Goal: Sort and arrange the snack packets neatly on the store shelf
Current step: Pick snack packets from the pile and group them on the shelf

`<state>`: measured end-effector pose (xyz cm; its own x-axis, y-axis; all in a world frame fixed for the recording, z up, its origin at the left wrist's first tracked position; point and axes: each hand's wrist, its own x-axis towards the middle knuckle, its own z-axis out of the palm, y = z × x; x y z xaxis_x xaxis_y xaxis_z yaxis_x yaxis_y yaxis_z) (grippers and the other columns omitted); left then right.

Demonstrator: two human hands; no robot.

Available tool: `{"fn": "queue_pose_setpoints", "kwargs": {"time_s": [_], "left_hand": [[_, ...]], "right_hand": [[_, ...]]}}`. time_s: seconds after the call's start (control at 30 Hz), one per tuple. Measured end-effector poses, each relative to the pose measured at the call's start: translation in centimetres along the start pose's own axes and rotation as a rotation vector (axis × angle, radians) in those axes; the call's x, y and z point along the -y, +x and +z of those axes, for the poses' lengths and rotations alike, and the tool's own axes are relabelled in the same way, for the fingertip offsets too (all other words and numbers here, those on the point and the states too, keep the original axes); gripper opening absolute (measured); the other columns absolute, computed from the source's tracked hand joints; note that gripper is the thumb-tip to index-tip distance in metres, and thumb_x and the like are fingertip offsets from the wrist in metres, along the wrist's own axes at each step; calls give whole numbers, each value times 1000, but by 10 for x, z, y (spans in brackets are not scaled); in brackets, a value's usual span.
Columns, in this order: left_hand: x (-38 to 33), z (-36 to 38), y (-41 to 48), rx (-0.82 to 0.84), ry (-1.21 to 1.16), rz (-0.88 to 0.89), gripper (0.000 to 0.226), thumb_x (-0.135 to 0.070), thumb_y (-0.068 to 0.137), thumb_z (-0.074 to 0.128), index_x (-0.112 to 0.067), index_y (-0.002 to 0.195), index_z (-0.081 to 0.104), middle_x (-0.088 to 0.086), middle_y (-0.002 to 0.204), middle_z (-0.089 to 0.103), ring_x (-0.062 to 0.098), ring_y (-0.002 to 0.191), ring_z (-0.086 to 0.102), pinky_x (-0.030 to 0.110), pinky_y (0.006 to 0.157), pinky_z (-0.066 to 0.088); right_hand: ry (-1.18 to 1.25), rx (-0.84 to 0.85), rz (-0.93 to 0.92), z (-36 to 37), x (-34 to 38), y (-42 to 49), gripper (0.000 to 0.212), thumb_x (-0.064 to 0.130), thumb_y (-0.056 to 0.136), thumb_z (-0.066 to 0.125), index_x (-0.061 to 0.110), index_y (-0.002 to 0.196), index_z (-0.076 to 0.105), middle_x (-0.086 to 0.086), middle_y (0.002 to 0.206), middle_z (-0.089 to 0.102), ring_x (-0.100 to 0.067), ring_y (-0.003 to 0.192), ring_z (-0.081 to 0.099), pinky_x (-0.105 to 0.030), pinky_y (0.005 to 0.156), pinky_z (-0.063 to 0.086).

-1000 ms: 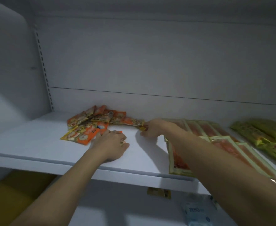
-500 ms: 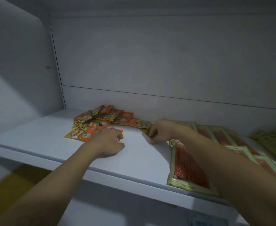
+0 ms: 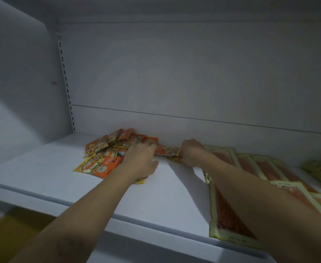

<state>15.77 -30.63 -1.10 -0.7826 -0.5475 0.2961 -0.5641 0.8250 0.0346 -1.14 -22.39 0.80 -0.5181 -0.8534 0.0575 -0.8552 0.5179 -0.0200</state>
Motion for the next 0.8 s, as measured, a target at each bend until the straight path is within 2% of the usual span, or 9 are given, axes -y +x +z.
{"fn": "queue_pose_setpoints", "kwargs": {"time_s": [0.1, 0.23, 0.37, 0.47, 0.53, 0.6, 0.67, 0.73, 0.8], "left_hand": [[4, 6, 26, 21, 26, 45, 57, -28, 94, 57, -26, 148, 38, 4, 149, 45, 29, 133, 43, 42, 104, 40], [16, 19, 58, 41, 173, 90, 49, -26, 96, 53, -29, 144, 45, 4, 143, 49, 28, 131, 44, 44, 109, 33], [26, 20, 77, -28, 148, 103, 27, -22, 97, 52, -26, 123, 58, 2, 123, 63, 27, 116, 57, 38, 100, 39], [36, 11, 84, -84, 24, 117, 20, -19, 97, 51, -21, 116, 57, 5, 117, 64, 27, 107, 60, 34, 82, 42], [43, 2, 86, -127, -88, 109, 20, -17, 96, 48, -18, 114, 56, 8, 115, 63, 30, 103, 61, 33, 74, 43], [47, -6, 85, -170, -162, 111, 18, -18, 98, 45, -16, 112, 55, 10, 112, 62, 32, 101, 61, 33, 70, 41], [48, -11, 83, -199, -198, 104, 17, -16, 99, 43, -14, 110, 56, 10, 108, 62, 33, 98, 60, 33, 68, 39], [48, -15, 80, -232, -242, 92, 14, -12, 97, 44, -14, 105, 55, 9, 102, 61, 32, 93, 59, 34, 67, 40], [50, -22, 78, -265, -270, 94, 15, -10, 96, 45, -15, 104, 56, 7, 99, 59, 31, 92, 58, 36, 71, 45]], "right_hand": [[52, 19, 27, 2, -1, 6, 12, 6, 88, 56, 4, 80, 65, -11, 81, 63, -25, 71, 59, -27, 58, 46], [139, -14, 45, -6, -5, 13, 22, 12, 86, 62, -1, 99, 73, -16, 99, 72, -30, 91, 67, -36, 78, 55], [144, -52, 37, -20, -7, 10, 14, 17, 81, 69, 6, 87, 75, -9, 95, 72, -24, 91, 65, -24, 68, 45], [177, -52, 60, -27, -9, 5, 13, 15, 79, 74, 11, 91, 78, -2, 89, 70, -17, 87, 64, -20, 67, 43], [297, -121, 113, -36, -12, 3, 4, 12, 75, 77, 16, 77, 77, -1, 77, 73, -13, 74, 69, -17, 60, 48], [480, -250, 174, -46, -17, 3, 20, 7, 73, 78, 21, 61, 72, 1, 63, 72, -5, 55, 67, -14, 52, 50], [650, -314, 227, -55, -22, 1, 24, 0, 74, 76, 19, 61, 71, 0, 59, 69, -12, 57, 68, -22, 59, 57], [788, -298, 228, -61, -23, -1, 19, -6, 76, 74, 10, 67, 72, -12, 70, 71, -28, 73, 71, -40, 77, 61], [759, -275, 157, -62, -19, -4, 16, -4, 75, 76, 11, 70, 74, -11, 72, 72, -28, 79, 71, -43, 83, 59]]}}
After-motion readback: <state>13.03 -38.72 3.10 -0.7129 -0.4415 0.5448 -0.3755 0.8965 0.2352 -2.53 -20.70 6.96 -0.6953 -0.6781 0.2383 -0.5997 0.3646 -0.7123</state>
